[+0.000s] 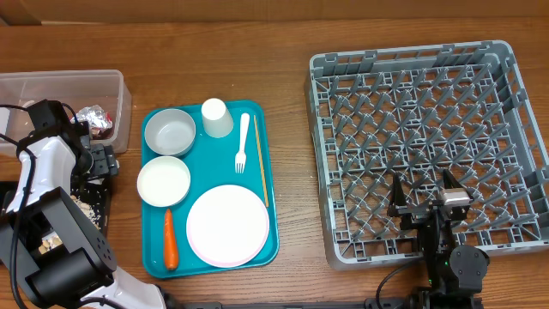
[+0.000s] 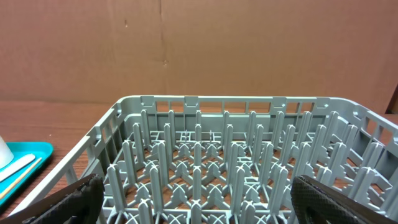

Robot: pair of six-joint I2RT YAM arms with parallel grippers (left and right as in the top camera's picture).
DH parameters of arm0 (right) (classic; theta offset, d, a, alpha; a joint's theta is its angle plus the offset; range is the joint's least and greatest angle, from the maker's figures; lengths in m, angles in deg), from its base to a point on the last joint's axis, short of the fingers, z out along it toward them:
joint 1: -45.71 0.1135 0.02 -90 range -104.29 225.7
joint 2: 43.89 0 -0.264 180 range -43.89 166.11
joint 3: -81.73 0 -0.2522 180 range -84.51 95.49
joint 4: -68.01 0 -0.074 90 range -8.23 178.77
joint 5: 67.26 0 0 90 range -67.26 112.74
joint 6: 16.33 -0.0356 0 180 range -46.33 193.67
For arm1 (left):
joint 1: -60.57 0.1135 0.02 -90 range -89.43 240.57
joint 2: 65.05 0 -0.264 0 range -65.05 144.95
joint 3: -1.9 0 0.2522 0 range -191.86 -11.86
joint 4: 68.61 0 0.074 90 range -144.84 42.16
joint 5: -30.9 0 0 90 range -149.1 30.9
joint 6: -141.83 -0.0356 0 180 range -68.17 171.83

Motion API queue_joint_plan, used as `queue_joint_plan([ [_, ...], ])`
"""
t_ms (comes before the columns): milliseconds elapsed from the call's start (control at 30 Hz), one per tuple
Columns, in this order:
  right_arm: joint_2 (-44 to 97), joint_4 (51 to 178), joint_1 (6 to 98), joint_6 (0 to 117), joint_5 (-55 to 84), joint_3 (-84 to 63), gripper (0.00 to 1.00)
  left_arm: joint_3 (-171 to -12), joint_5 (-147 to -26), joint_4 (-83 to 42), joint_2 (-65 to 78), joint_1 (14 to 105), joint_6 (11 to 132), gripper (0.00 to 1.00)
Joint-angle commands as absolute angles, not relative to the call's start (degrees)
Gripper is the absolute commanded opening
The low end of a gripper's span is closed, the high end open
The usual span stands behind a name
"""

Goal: Sort waste into correct bins and load items into the dishwasher rack
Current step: 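Open the left gripper to release the tissue into the clear bin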

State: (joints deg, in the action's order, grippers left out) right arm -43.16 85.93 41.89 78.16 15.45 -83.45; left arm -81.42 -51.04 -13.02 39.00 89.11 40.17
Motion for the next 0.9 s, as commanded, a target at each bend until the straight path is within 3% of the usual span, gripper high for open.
queue_joint_plan([
  [0, -43.73, 85.74, 41.56, 78.19, 15.12, -84.06, 1.0, -80.9, -48.99, -13.39, 39.46, 89.48, 39.82, 0.76],
  [67, -43.73, 85.74, 41.56, 78.19, 15.12, -84.06, 1.0, -80.9, -48.18, -13.37, 39.46, 89.48, 39.84, 0.67],
  [200, -43.73, 85.74, 41.56, 78.19, 15.12, -84.06, 1.0, -80.9, -47.92, -13.31, 39.46, 89.48, 39.8, 0.59],
  [400, -43.73, 85.74, 41.56, 78.19, 15.12, -84.04, 1.0, -80.92, -45.97, -13.02, 39.46, 89.46, 39.84, 0.23],
  [533, -43.73, 85.74, 41.56, 78.19, 15.12, -84.06, 1.0, -80.94, -45.95, -12.17, 39.44, 89.46, 39.84, 0.04],
  [867, -43.73, 85.74, 41.56, 78.19, 15.12, -84.06, 1.0, -84.18, -45.19, -8.5, 39.13, 89.41, 43.32, 0.04],
])
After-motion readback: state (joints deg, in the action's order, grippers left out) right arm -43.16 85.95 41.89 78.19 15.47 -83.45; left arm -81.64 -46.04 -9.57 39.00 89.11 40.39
